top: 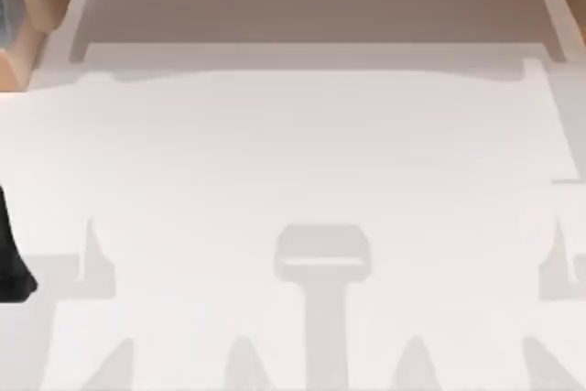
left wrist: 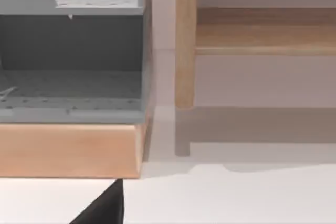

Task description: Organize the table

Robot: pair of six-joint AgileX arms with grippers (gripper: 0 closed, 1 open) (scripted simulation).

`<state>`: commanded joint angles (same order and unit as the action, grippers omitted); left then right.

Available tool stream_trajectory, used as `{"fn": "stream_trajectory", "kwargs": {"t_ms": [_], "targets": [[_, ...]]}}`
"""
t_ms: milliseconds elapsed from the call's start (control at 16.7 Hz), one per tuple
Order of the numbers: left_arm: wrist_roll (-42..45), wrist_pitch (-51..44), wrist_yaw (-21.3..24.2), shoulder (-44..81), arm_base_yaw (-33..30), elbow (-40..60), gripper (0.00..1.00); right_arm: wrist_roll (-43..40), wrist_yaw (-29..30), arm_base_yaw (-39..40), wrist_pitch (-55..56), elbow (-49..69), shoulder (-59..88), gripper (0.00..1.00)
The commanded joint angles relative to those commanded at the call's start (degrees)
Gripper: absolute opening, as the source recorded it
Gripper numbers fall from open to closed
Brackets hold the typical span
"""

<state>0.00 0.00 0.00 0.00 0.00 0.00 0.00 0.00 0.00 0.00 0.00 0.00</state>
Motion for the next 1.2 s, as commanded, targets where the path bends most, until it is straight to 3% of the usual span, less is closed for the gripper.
{"fn": "stream_trajectory", "kwargs": {"t_ms": [300, 540, 780, 1200], "targets": [[0.0, 0.0, 0.0, 0.0, 0.0, 0.0, 1.0, -0.73, 1.02, -1.29, -1.95, 3.23, 2.78, 1.0], [0.0, 0.0, 0.0, 0.0, 0.0, 0.0, 1.0, -3.48, 3.41, -4.85, -8.85, 16.21, 14.31, 1.0], [0.0, 0.0, 0.0, 0.0, 0.0, 0.0, 1.0, -8.02, 4.84, -8.75, -19.04, 38.95, 34.21, 1.0], [0.0, 0.0, 0.0, 0.0, 0.0, 0.0, 1.0, -19.36, 3.25, -14.62, -40.53, 92.65, 79.03, 1.0]]}}
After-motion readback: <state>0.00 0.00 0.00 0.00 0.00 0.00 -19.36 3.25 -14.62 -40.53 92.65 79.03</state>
